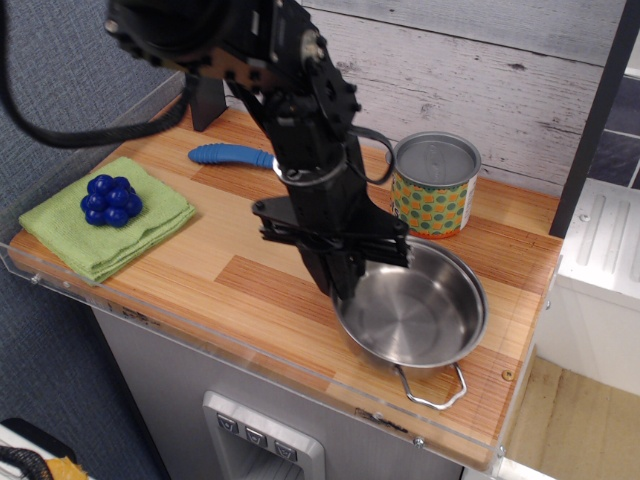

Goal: Move the pot to the bottom right corner.

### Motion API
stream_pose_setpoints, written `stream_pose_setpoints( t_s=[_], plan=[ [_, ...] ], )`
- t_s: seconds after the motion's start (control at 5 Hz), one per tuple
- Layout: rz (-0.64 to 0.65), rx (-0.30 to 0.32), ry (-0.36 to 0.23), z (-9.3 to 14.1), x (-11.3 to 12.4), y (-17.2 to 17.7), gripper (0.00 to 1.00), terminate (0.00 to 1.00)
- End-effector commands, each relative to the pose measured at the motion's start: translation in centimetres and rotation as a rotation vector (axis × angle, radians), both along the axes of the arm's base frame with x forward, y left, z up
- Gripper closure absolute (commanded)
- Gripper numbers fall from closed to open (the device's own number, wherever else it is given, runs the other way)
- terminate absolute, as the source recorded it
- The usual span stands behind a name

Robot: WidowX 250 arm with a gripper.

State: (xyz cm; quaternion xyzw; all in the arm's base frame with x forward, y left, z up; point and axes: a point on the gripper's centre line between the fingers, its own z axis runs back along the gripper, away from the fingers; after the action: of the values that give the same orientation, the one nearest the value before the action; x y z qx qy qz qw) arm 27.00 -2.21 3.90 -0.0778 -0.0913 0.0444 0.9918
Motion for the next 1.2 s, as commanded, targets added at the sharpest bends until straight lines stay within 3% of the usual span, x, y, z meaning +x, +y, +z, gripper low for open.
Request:
stream_pose_setpoints(
  t_s=[0.0, 0.2, 0.4, 0.8, 1.0],
  plan=[
    [-0.056, -0.033, -0.041, 0.0, 1.7, -0.9, 1.0, 0.0],
    [-0.076, -0.033, -0.024, -0.5, 2.0, -1.2, 1.0, 0.0],
    [-0.06, -0.016, -0.012, -0.6, 1.9, -1.2, 0.0, 0.0],
    [-0.069, 0.003, 0.002, 0.7, 1.4, -1.5, 0.0, 0.0],
    [-0.025, 0.022, -0.022, 2.7, 0.7, -1.4, 0.0, 0.0]
  ],
)
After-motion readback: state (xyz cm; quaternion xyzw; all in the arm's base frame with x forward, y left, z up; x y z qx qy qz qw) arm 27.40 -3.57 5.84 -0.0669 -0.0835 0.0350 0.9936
